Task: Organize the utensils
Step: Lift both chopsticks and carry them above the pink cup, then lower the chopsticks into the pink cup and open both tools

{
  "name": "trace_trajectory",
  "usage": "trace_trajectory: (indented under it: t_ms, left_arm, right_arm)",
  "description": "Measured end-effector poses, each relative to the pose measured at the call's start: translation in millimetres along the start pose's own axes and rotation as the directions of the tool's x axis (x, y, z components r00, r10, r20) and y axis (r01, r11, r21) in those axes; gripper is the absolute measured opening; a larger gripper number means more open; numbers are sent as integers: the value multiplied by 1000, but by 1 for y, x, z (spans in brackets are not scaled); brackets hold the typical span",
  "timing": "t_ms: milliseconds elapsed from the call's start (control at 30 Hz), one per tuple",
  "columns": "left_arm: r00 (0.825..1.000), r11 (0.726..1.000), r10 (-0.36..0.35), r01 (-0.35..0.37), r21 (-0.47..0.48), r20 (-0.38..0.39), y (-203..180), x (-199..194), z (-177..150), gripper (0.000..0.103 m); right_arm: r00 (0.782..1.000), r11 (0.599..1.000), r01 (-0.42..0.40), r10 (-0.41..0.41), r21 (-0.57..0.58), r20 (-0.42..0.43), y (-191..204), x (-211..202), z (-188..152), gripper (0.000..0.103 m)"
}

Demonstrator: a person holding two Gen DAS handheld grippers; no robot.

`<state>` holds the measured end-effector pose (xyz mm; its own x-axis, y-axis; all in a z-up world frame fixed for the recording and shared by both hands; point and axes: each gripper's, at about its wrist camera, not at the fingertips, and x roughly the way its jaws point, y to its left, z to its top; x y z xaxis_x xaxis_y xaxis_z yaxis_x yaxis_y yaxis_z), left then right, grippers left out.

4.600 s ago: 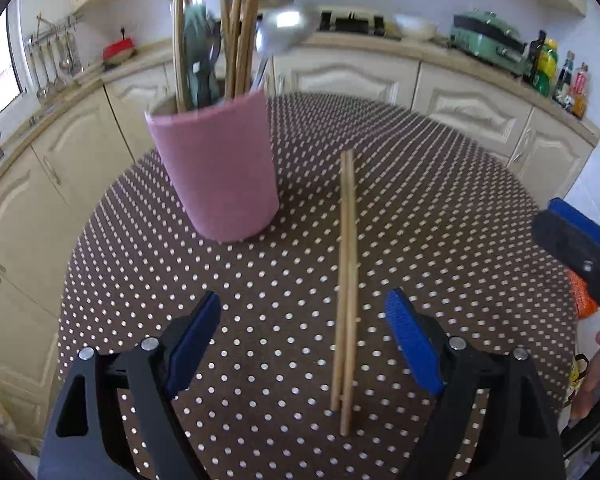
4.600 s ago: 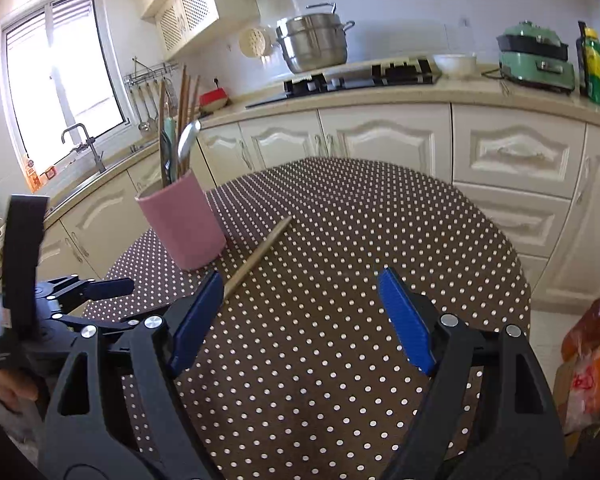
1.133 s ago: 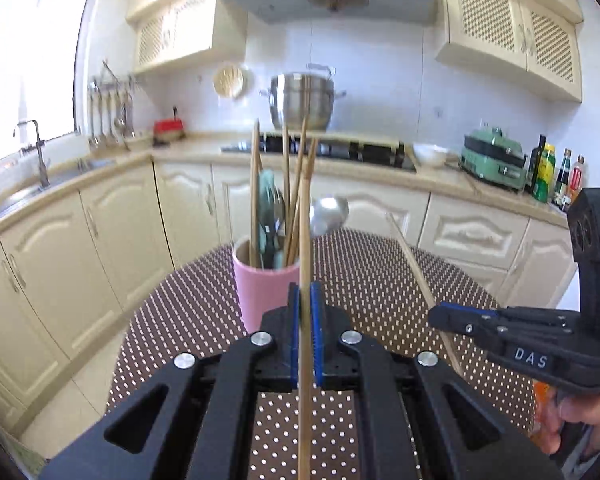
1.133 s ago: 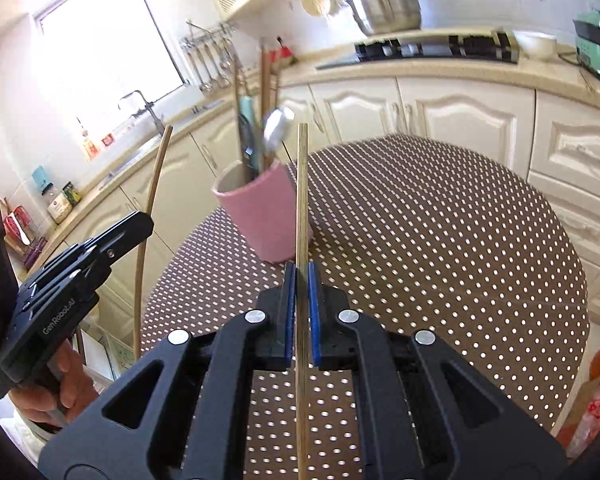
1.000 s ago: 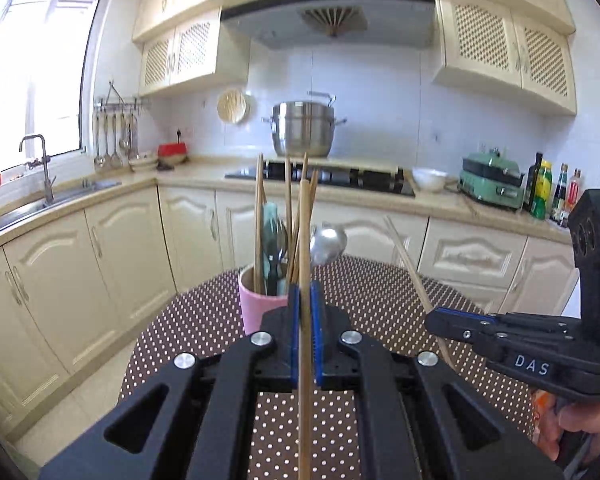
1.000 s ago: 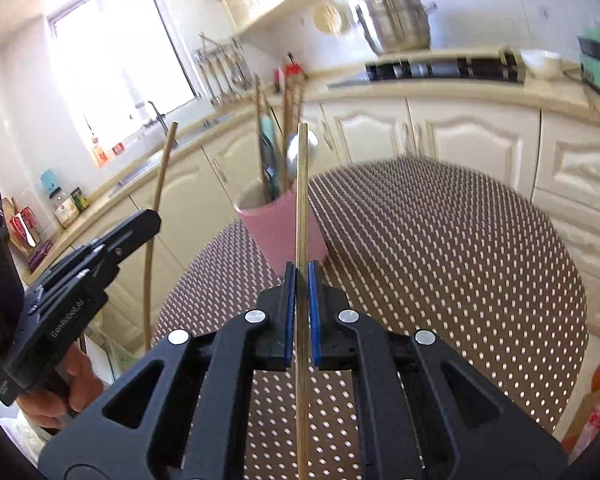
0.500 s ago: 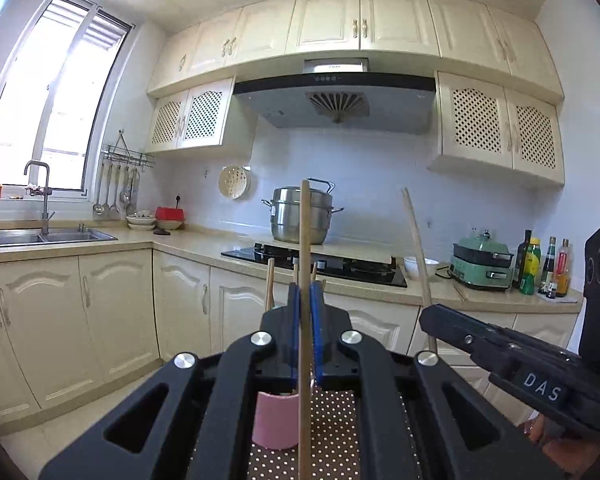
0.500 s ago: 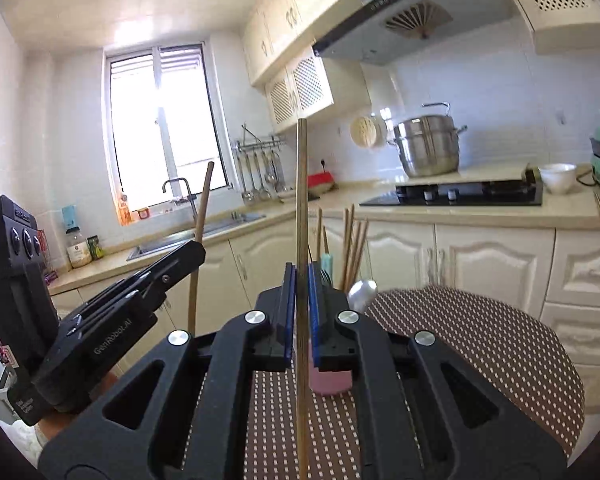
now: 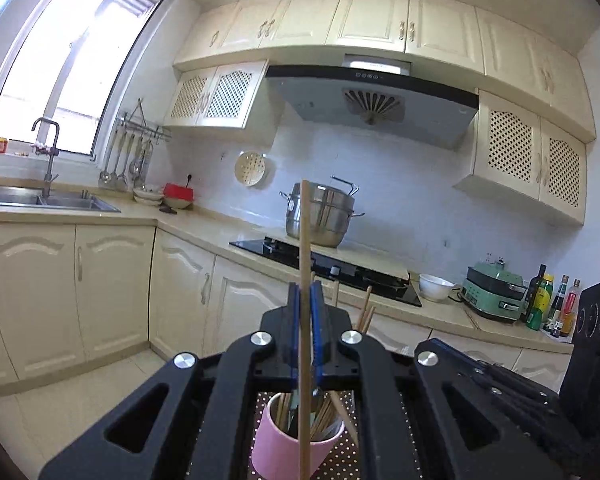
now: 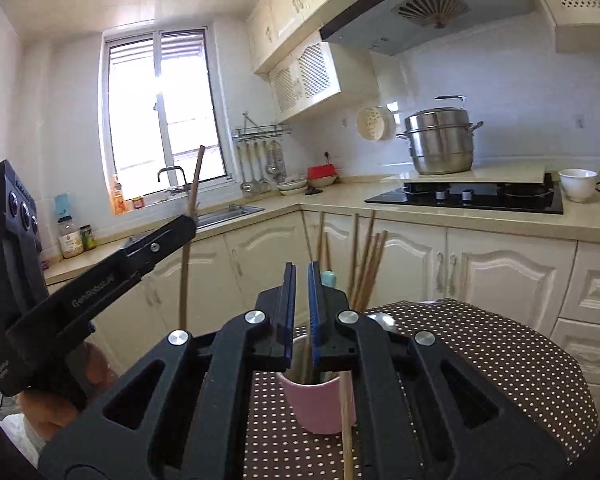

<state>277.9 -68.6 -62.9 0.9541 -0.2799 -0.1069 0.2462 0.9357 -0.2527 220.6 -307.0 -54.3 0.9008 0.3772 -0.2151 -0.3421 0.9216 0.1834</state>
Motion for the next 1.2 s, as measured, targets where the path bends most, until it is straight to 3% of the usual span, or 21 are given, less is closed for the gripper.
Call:
trace_trajectory:
  t_ms: [67,100,133,167,200,300,400,467,533,600,633,667,700,967,1100,1200]
  left_arm:
    - [1000,1000,1,-1,1,-27,4,5,-9,6]
    - [999,1000,3,-3,5,-45,4,8,-14,6]
    - [998,1000,7,-6,4,-61,5,10,-19,6]
    - [997,1000,-2,2,-6,-72,8,12,-22,6]
    - [996,1000,-11,9,-19,-85,10,15,-25,6]
    - [993,999,-6,2,-37,-117,14,18,-31,6]
    - [992,999,3,-8,-37,-124,17,16,-35,6]
    - [990,999,4,-9,-37,-138,17,16,-38,6]
    - [989,1000,5,-9,-29,-147,15,17,-40,6]
    - [989,1000,5,-9,-25,-150,15,17,-40,6]
    - [988,1000,1,-5,-27,-153,14,18,-40,6]
    - [988,1000,-3,-1,-30,-153,13,18,-39,6]
    - [988,1000,-5,1,-30,-152,13,17,-38,6]
    - [995,999,-45,43,-30,-89,8,14,-18,6]
    - [997,998,-54,53,-18,-49,3,18,-7,6]
    - [998,998,-55,55,-12,-25,0,23,-1,6]
  right_arm:
    - [998,999,38,-37,8,-50,-9,8,-9,8]
    - [995,998,65,-63,19,-73,-15,11,-14,16]
    - [990,996,85,-81,28,-113,-22,16,-19,47]
    - [984,995,89,-81,44,-157,-30,21,-25,64]
    - [978,994,83,-67,72,-196,-37,26,-31,67]
    - [954,994,63,-35,84,-298,-45,39,-43,66]
    - [938,996,57,-30,67,-345,-43,41,-53,65]
    - [918,996,70,-44,52,-393,-45,50,-60,60]
    - [896,996,64,-32,56,-444,-46,58,-68,29]
    - [875,997,47,-12,60,-484,-45,66,-76,23]
    - [866,998,42,-11,51,-499,-43,70,-80,12]
    - [862,998,34,-6,45,-507,-42,72,-82,10]
    - [865,999,32,-8,39,-501,-40,72,-82,9]
    - [963,1000,-13,16,13,-268,-18,27,-32,5]
    - [989,1000,-13,10,-23,-148,-7,15,1,5]
    - [996,999,-17,13,-39,-91,-3,13,25,5]
